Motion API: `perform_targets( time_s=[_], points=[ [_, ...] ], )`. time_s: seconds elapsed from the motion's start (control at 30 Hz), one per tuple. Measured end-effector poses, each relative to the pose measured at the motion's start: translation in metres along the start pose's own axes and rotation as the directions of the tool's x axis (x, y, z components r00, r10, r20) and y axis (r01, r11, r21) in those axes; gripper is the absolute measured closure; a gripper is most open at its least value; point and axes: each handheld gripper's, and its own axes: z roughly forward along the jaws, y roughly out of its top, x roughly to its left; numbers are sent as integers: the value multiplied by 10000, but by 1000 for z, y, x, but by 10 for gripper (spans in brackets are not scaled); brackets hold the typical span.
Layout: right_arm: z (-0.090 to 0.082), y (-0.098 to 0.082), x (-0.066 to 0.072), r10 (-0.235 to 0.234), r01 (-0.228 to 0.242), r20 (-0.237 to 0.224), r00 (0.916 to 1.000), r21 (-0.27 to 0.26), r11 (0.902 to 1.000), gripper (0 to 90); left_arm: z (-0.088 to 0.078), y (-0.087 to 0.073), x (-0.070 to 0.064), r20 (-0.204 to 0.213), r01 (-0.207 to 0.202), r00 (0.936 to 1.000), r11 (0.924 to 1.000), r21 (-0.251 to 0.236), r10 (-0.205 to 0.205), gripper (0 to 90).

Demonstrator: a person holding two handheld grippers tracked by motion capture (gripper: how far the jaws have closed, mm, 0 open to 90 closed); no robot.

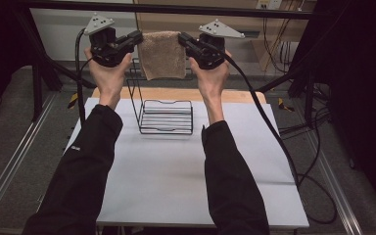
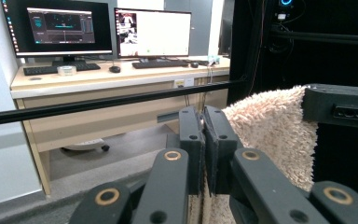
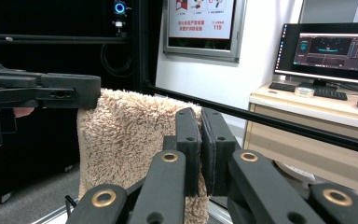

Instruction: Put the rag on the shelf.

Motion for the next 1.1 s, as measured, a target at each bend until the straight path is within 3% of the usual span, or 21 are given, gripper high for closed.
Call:
perform_targets(
  time_s=[0.43, 0.73, 1.1],
  points=[
    [10, -13, 0, -232, 231, 10, 9997, 186, 9996, 868, 7, -12, 8, -48, 165, 9999, 9992, 352, -163, 865],
    [7, -28, -1, -445, 449, -83, 9990, 526, 9976, 868, 10, -28, 7, 64, 26, 10000, 9981, 621, -30, 865],
    [1, -45, 0, -203, 217, -181, 9996, 771, 9968, 868, 4, -43, 2, 306, -252, 9993, 9964, 809, 228, 865]
  ],
)
